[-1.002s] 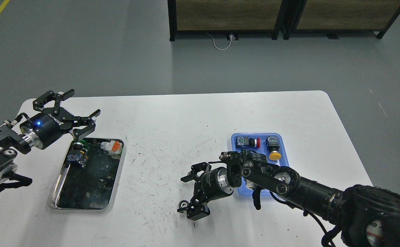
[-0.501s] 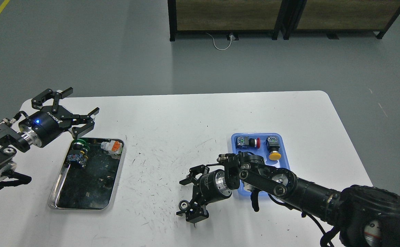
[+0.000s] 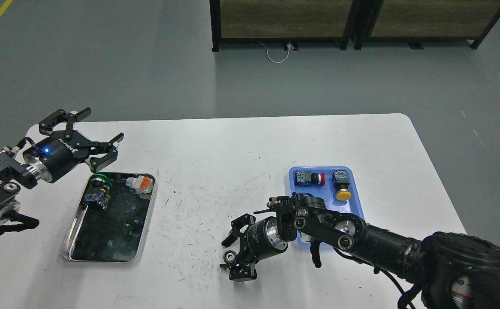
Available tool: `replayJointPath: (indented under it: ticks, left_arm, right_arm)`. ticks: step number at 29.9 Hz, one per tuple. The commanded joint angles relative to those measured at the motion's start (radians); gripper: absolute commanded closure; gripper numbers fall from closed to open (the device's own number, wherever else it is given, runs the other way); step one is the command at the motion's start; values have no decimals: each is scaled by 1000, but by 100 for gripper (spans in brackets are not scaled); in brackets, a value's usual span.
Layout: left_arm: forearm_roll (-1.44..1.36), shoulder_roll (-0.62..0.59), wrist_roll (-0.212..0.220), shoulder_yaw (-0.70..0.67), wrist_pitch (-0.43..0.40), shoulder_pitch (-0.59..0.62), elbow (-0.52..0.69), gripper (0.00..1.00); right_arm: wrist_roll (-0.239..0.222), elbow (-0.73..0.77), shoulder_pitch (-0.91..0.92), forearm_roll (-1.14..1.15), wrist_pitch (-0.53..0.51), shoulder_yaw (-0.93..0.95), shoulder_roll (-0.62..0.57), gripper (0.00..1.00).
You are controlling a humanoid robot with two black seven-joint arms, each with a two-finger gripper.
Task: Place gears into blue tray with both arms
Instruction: 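Grasp the second black gear with the right gripper, then carry the gear and lower it into the blue tray beside the first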
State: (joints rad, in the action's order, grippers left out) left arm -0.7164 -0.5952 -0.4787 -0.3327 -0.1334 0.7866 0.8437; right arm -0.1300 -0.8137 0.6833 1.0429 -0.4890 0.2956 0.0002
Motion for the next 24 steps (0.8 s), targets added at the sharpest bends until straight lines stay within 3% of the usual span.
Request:
replayJointPath:
  ticks: [1,8,24]
  left_arm:
    - [0,-2,0,3,0,0,0,3]
    - [0,-3,2,11,0,2,0,3]
    - [0,-5,6,18,-2,6,0,3]
  right_arm:
    - [-8,1,1,0,0,2,0,61]
    - [-17,-1,4,0,0,13,-3,68]
    - [-20,-32,18,0,0,62,-49,68]
